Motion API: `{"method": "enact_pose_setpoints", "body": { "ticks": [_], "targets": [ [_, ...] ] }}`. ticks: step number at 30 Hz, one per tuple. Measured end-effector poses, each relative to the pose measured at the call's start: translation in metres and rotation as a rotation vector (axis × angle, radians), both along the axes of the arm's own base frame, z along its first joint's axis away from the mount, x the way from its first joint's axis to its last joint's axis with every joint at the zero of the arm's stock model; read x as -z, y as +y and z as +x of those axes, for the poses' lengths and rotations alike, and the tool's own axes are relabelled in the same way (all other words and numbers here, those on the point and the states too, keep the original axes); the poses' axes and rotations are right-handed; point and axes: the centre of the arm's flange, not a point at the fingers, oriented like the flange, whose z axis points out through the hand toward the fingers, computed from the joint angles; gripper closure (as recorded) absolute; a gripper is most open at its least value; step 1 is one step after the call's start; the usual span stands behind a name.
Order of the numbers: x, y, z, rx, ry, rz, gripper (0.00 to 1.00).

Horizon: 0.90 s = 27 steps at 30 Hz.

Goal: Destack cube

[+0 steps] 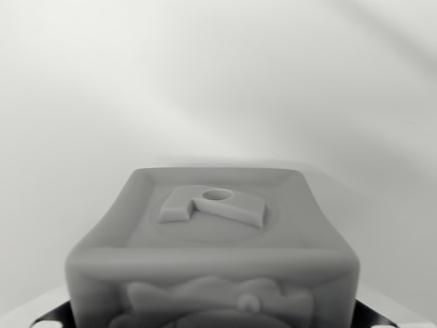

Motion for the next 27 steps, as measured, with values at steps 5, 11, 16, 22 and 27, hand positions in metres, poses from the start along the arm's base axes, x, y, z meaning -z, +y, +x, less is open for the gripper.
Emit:
{"method": "enact_pose_setpoints", "body": {
  "ticks": [5, 11, 16, 22, 27],
  "targets": [
    [0.008, 0.000, 0.000, 0.000, 0.000, 0.000, 1.00],
    [0.013, 0.000, 0.000, 0.000, -0.001, 0.000, 1.00],
    [0.014, 0.000, 0.000, 0.000, -0.001, 0.000, 0.00],
    [0.014, 0.000, 0.000, 0.000, -0.002, 0.000, 0.00],
    [0.014, 0.000, 0.000, 0.000, -0.002, 0.000, 0.00]
  ]
}}
